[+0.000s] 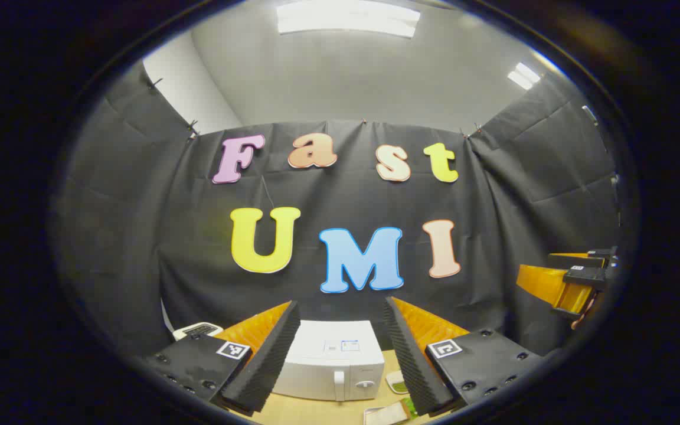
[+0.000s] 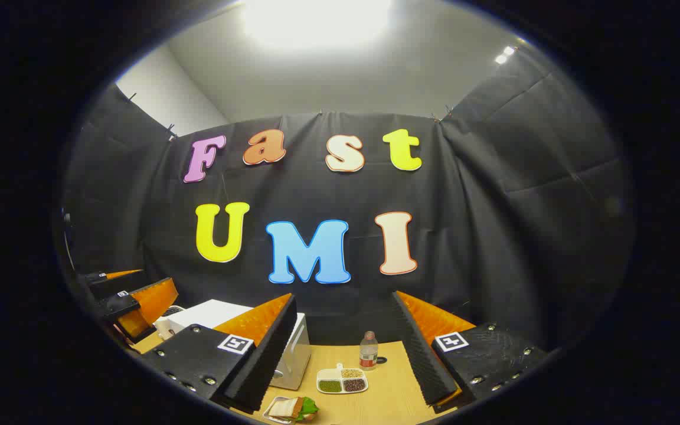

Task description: Open the microwave oven with the left hand, put the food in, and close the microwave oven.

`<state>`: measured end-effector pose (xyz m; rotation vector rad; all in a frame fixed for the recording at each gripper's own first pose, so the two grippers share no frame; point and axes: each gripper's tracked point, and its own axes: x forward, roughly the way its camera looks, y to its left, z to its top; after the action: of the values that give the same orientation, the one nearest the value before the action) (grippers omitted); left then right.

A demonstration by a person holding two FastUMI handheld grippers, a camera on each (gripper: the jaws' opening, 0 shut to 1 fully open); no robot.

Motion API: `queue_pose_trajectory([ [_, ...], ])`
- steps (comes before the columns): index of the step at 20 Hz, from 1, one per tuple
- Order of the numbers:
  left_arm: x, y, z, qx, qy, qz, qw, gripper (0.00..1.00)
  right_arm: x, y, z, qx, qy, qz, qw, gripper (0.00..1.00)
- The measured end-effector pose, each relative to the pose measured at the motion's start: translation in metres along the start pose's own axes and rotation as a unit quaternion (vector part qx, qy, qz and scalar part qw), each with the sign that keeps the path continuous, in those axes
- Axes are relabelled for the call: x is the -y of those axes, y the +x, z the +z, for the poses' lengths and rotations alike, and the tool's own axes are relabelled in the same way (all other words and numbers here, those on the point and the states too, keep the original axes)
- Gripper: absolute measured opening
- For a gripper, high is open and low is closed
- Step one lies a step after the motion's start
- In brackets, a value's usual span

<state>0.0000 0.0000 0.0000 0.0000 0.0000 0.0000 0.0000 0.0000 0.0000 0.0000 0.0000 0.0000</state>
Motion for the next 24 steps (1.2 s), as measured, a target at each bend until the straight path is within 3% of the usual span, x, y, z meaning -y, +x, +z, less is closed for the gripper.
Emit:
queue_pose_trajectory([
  [2, 0.007, 0.001, -0.002, -0.001, 0.007, 0.004, 1.0, 0.92, -0.001, 0.005, -0.003, 0.001, 0.003, 0.011, 1.0, 0.92],
  [3, 0.008, 0.001, -0.003, -0.002, 0.006, 0.007, 1.0, 0.92, -0.001, 0.008, -0.007, 0.0, 0.006, 0.016, 1.0, 0.96],
  [6, 0.01, 0.004, -0.006, -0.003, 0.0, 0.01, 1.0, 0.92, -0.006, 0.015, -0.018, -0.015, 0.007, 0.029, 0.999, 0.96],
  [10, 0.0, 0.019, -0.012, -0.003, -0.015, 0.005, 1.0, 0.93, -0.007, 0.021, -0.02, -0.01, 0.015, 0.003, 1.0, 0.96],
  [16, -0.024, 0.036, -0.037, -0.027, -0.026, -0.009, 0.999, 0.94, -0.026, 0.021, -0.027, -0.017, 0.015, -0.006, 1.0, 0.97],
  [24, -0.006, 0.05, -0.142, -0.109, -0.022, -0.046, 0.993, 0.92, -0.017, 0.024, -0.062, -0.061, 0.016, -0.019, 0.998, 0.96],
])
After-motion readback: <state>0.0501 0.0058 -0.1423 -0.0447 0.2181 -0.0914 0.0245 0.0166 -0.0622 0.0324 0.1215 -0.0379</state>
